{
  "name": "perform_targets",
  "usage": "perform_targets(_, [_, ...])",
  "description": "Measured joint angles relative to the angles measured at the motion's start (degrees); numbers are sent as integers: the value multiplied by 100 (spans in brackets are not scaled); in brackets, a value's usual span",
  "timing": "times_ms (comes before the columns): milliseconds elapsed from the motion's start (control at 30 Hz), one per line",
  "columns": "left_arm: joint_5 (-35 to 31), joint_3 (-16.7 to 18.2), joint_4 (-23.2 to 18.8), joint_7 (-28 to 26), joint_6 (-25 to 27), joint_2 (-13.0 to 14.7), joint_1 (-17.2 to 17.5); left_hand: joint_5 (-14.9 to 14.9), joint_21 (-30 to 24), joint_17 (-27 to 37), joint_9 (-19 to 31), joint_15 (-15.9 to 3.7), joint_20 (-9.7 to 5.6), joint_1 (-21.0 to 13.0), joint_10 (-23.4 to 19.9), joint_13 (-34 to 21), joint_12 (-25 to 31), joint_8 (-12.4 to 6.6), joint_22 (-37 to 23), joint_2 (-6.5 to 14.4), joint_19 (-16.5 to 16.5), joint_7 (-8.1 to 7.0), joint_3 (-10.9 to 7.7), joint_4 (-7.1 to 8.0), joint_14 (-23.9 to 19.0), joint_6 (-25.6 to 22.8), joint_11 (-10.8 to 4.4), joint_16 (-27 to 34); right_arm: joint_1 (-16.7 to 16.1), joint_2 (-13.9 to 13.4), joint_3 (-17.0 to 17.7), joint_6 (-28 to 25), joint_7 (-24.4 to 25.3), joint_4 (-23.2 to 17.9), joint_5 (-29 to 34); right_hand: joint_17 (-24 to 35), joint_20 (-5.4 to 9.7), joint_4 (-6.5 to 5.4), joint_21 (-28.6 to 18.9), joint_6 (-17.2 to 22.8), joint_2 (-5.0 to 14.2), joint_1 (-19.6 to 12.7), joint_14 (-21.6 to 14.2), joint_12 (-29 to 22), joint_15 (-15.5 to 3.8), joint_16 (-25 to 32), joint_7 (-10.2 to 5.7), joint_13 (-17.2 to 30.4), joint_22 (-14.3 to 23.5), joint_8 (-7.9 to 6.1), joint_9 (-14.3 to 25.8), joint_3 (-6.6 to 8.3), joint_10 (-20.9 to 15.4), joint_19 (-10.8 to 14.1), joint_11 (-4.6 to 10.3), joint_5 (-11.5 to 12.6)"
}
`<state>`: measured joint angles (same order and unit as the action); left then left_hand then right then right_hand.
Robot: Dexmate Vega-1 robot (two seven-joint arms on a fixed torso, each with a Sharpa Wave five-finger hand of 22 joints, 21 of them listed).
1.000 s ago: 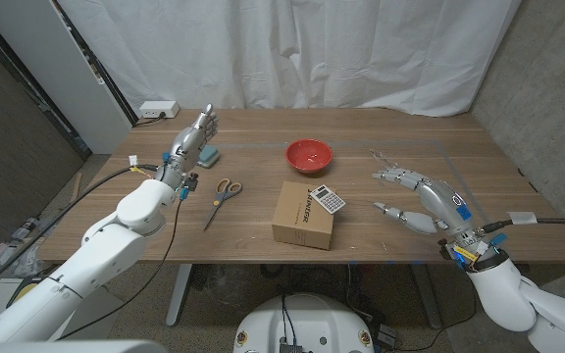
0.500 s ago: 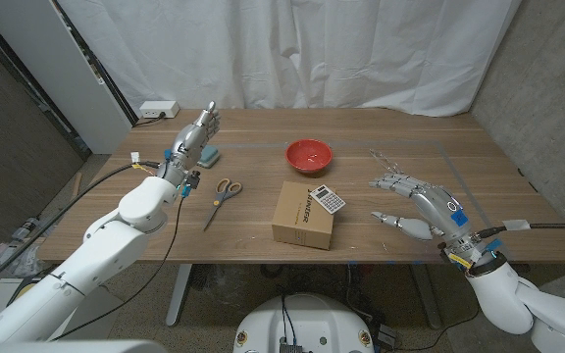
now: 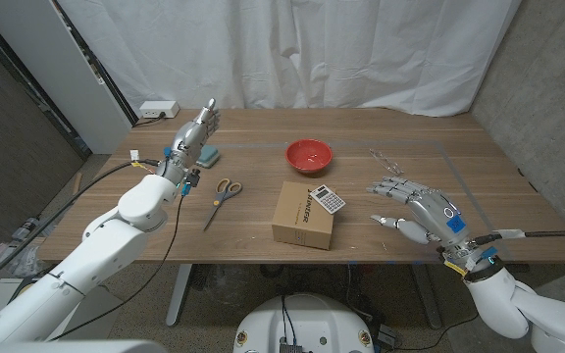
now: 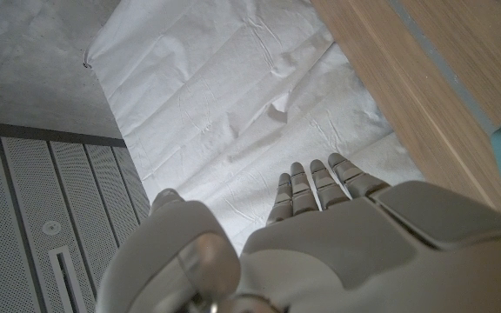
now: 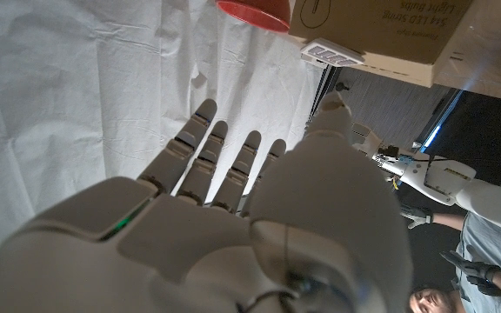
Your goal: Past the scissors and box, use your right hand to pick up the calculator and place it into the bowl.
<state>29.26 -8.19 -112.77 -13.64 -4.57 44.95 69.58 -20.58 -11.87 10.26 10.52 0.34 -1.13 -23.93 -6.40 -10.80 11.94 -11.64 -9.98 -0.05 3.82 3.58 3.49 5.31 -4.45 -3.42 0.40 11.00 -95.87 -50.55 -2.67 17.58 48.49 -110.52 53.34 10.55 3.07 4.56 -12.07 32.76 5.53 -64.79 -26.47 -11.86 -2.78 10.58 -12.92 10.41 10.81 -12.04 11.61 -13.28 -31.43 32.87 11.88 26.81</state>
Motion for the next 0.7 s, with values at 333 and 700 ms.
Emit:
perform_targets(333, [-29,49,-71,-44,2,-6,103,0,-1,0,0,0,0,0,0,0,0,0,0,0,0,0,23,23,0,0,0,0,166,-383,-367,-399,240,96,82,-1,9,-32,0,0,55,-114,27,0,25,0,0,15,23,0,0,-128,54,-54,9,0])
perform_targets(700, [-73,166,-162,-88,-44,-4,236,0,22,0,0,0,0,0,0,1,0,0,0,0,0,0,22,22,0,0,0,0,452,-635,-834,-778,416,217,100,-1,-20,-93,0,0,84,-143,128,0,17,0,1,-2,27,0,-1,-188,75,-123,-12,0])
